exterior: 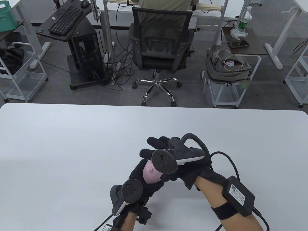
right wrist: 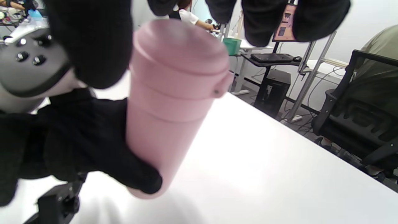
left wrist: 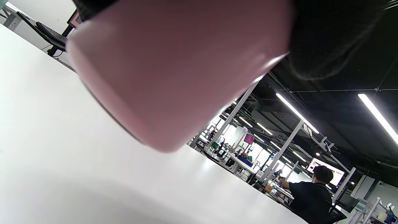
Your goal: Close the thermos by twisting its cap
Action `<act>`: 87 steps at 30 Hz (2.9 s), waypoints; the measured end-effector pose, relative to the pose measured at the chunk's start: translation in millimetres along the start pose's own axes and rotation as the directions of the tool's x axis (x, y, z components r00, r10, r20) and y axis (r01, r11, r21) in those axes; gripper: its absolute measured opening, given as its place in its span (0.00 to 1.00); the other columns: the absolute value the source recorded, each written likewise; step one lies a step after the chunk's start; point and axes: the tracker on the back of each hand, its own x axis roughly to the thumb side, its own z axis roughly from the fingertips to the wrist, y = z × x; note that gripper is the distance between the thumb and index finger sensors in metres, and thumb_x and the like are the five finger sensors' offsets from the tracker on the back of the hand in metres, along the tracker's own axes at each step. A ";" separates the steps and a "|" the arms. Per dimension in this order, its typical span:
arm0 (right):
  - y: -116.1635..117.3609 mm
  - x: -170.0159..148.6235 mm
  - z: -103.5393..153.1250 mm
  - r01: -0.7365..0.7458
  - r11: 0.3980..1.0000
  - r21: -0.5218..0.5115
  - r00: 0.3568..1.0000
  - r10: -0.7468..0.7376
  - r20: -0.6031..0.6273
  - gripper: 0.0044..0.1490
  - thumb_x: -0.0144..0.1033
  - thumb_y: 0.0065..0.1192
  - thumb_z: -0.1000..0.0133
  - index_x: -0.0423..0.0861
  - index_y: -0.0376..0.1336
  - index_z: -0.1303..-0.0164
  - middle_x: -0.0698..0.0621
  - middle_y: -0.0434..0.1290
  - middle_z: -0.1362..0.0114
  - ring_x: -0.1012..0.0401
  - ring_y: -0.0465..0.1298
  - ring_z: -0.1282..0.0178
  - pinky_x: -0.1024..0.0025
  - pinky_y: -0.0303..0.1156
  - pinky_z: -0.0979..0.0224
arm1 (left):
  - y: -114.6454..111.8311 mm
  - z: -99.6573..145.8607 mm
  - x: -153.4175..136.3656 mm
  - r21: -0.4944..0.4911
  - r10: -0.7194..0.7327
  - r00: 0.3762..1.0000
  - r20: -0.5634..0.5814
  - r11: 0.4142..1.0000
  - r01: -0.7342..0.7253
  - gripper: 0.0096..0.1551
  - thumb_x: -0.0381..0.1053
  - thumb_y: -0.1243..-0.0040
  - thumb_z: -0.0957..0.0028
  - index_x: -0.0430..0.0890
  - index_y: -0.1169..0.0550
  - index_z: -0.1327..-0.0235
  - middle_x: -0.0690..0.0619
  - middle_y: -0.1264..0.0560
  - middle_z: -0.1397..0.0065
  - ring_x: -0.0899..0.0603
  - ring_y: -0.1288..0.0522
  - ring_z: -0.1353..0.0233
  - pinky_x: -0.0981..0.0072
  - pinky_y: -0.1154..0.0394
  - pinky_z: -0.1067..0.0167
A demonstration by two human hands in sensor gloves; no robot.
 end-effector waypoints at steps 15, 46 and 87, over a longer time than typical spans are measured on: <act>3.1 4.5 -9.8 -0.013 0.999 -0.046 0.995 0.008 -0.102 0.50 0.54 0.53 0.33 0.34 0.46 0.11 0.33 0.69 0.22 0.44 0.79 0.31 0.44 0.76 0.32 | 1.0 -0.4 -1.6 0.001 0.027 1.000 -0.008 1.000 -0.027 0.75 0.76 0.34 0.70 0.45 0.54 0.17 0.36 0.45 0.16 0.33 0.39 0.20 0.45 0.30 0.29; 3.1 13.0 -5.1 -0.170 0.984 0.059 0.983 0.165 0.076 0.49 0.37 0.72 0.43 0.62 0.44 0.19 0.51 0.46 0.10 0.42 0.69 0.16 0.33 0.70 0.25 | 2.4 0.1 -2.3 -0.012 0.058 0.998 0.008 0.998 -0.058 0.75 0.76 0.34 0.71 0.47 0.55 0.17 0.37 0.45 0.16 0.34 0.39 0.20 0.45 0.30 0.29; 25.9 -11.7 19.3 0.093 0.987 -0.133 0.987 -0.109 -0.115 0.68 0.76 0.41 0.44 0.40 0.29 0.11 0.30 0.53 0.12 0.47 0.78 0.34 0.51 0.79 0.41 | 8.4 3.1 0.3 0.058 0.029 0.999 -0.013 0.998 -0.028 0.79 0.79 0.33 0.75 0.48 0.54 0.15 0.41 0.43 0.16 0.35 0.37 0.21 0.50 0.29 0.29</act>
